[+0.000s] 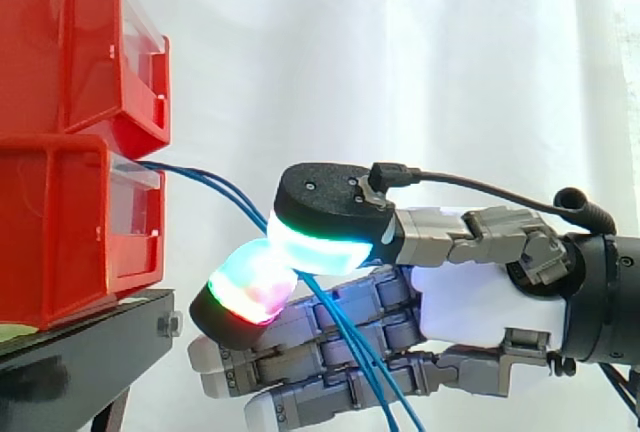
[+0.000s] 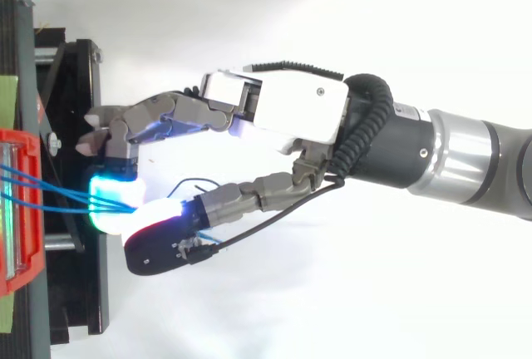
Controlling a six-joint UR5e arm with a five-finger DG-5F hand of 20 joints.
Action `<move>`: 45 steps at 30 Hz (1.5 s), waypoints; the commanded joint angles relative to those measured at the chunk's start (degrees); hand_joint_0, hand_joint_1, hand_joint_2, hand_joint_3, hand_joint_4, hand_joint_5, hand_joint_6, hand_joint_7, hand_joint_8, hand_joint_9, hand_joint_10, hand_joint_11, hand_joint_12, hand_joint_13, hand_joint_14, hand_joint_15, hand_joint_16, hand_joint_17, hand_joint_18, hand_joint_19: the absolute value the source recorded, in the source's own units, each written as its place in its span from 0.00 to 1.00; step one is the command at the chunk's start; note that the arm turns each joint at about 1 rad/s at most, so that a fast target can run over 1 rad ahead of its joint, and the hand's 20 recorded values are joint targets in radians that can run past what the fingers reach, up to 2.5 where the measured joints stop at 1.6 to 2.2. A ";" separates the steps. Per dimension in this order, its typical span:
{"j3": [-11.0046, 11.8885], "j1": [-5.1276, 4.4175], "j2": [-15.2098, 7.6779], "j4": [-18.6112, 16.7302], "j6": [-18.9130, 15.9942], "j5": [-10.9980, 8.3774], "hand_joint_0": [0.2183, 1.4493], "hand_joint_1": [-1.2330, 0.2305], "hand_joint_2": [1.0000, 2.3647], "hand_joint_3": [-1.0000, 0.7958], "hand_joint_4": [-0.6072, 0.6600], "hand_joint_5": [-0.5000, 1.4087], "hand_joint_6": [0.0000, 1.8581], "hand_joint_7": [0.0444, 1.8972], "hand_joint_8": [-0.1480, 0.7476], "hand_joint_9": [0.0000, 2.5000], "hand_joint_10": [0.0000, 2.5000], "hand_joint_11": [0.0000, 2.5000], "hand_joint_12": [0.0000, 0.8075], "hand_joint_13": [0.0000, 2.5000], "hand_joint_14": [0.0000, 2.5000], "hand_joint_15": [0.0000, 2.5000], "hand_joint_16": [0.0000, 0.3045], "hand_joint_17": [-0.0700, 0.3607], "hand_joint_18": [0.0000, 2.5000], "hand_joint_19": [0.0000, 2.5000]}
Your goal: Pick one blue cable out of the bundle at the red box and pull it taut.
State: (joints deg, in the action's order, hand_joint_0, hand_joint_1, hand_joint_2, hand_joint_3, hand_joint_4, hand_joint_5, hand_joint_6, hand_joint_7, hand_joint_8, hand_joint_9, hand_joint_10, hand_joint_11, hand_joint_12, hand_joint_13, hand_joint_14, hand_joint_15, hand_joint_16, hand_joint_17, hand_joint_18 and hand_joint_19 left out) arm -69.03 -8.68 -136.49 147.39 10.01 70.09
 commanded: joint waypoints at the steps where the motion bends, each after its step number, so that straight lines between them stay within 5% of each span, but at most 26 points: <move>1: 0.04 0.07 0.00 0.00 -0.08 0.05 0.30 0.35 0.01 0.47 0.65 0.17 0.46 0.50 0.54 0.19 0.00 0.04 0.47 0.11 0.00 0.02 0.19 0.46 0.15 0.07; 17: 0.04 0.16 0.09 0.79 -1.92 0.14 0.32 0.31 0.01 0.49 0.57 0.18 0.47 0.50 0.55 0.21 0.00 0.07 0.48 0.12 0.00 0.02 0.19 0.46 0.18 0.07; 26: 1.44 0.95 0.09 7.56 -7.55 1.10 0.33 0.30 0.01 0.46 0.60 0.17 0.47 0.49 0.54 0.20 0.00 0.07 0.47 0.12 0.00 0.02 0.18 0.46 0.17 0.07; 45: 2.50 2.36 1.14 13.36 -7.90 2.51 0.33 0.30 0.01 0.46 0.59 0.17 0.47 0.49 0.54 0.20 0.00 0.07 0.47 0.11 0.00 0.02 0.18 0.46 0.17 0.07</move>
State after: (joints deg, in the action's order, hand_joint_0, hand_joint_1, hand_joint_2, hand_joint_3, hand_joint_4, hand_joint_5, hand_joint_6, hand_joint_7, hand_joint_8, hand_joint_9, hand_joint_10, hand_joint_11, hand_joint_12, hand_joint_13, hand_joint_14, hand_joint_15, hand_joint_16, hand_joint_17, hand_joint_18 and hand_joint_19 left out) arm -66.55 -6.49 -135.59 160.08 2.14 72.59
